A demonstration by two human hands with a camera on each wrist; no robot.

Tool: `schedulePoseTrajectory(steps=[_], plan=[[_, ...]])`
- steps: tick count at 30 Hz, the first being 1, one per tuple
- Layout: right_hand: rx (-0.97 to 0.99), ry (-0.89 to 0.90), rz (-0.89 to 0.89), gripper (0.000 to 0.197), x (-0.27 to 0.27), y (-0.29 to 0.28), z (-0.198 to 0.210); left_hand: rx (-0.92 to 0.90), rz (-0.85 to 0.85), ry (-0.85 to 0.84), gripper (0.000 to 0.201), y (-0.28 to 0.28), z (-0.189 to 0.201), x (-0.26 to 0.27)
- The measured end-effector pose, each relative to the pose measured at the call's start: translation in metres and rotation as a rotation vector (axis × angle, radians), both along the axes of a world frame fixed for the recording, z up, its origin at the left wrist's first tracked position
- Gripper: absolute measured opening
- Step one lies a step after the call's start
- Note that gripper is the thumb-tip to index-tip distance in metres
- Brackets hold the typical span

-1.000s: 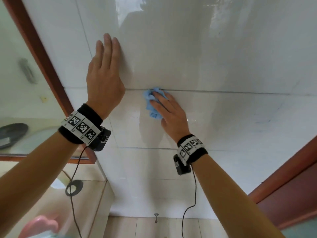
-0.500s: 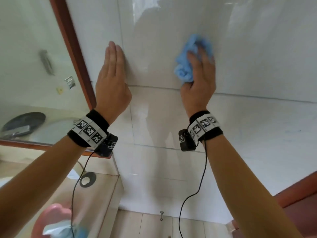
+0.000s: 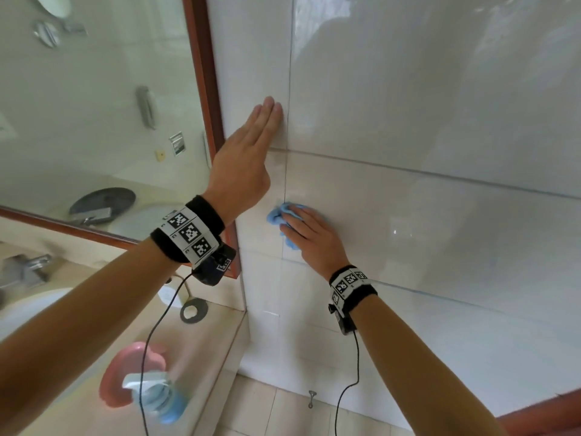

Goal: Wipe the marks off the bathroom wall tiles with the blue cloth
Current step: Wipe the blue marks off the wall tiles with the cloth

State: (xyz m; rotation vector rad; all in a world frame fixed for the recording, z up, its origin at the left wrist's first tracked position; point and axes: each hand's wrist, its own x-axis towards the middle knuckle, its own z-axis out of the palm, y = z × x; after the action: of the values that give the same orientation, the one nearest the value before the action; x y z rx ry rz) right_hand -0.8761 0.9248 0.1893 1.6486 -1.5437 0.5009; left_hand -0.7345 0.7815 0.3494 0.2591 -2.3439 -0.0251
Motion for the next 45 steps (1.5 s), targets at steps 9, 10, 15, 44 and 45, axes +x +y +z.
schedulePoseTrajectory(steps=[9, 10, 15, 44, 45], plan=[[-0.474, -0.138, -0.047, 0.05, -0.017, 0.01, 0.164, 0.122, 0.066, 0.093, 0.099, -0.002, -0.031, -0.004], [-0.477, -0.106, -0.046, 0.046, -0.019, 0.007, 0.169, 0.133, 0.062, 0.1, 0.1, -0.002, -0.035, -0.005], [-0.392, -0.004, -0.042, 0.038, -0.016, -0.009, 0.108, 0.169, 0.021, 0.112, 0.101, -0.009, -0.051, -0.002], [-0.358, 0.018, -0.185, 0.051, -0.046, 0.067, 0.151, 0.016, 0.084, 0.041, 0.107, 0.028, -0.041, -0.024], [-0.362, 0.015, -0.189, 0.052, -0.048, 0.068, 0.149, 0.002, 0.098, 0.019, 0.114, 0.025, -0.041, -0.024]])
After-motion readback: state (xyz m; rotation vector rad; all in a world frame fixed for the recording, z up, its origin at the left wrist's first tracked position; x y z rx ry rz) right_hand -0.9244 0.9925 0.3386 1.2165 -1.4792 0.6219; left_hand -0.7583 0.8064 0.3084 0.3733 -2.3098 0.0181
